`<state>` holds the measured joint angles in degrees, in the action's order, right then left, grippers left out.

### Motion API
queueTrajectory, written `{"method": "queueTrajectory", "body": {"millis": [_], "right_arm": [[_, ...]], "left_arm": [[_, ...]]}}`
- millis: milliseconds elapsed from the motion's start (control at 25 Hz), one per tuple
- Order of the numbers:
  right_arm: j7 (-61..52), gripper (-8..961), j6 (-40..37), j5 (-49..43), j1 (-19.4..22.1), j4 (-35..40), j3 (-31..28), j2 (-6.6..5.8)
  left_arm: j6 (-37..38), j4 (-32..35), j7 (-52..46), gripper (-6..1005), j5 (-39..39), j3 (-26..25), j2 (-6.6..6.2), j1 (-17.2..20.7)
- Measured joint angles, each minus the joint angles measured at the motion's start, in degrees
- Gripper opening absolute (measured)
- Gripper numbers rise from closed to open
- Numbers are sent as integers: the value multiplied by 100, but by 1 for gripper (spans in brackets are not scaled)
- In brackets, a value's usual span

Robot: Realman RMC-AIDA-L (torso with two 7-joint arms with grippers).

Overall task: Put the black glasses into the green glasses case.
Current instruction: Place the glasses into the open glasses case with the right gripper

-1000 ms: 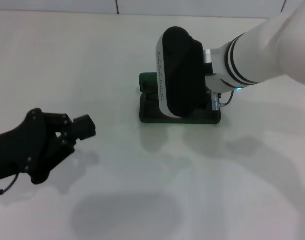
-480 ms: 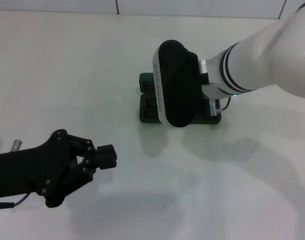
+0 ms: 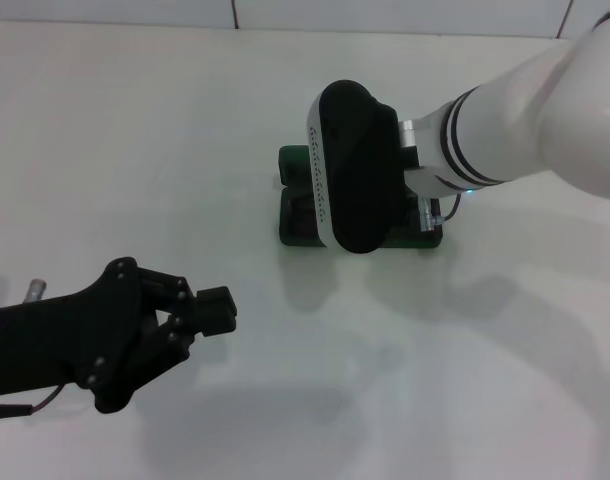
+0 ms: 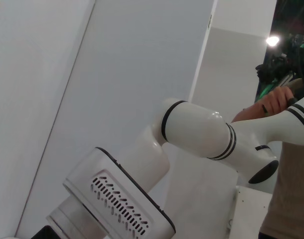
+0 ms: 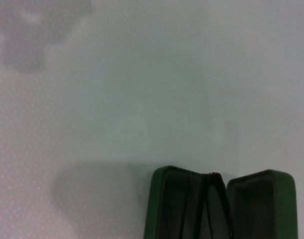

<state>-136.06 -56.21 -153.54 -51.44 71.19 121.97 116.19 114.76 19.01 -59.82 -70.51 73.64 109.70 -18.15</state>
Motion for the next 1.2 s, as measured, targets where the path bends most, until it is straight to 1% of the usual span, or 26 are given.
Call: {"method": "queueTrajectory", "body": {"millis": [480,800,880,1040,1200], "right_arm": [[-8,35,-58,-1,35,71,2,0],[-8,110,-102,-49,47,94,3,0],[-8,109,-135,-51,60,138,8,0],[-8,108,-166,-53,190,355,16,0],[-8,107,-262,-61,407,629,-43,0]], "left_arm": [[-34,-11,-21,60,28,-17,9,38],[-41,-12,-21,60,29,-17,7,54],[-42,-12,-21,59,29,-21,7,62],[-43,-11,-21,59,33,-26,6,66],[-43,-11,-25,57,71,-28,4,67]]}}
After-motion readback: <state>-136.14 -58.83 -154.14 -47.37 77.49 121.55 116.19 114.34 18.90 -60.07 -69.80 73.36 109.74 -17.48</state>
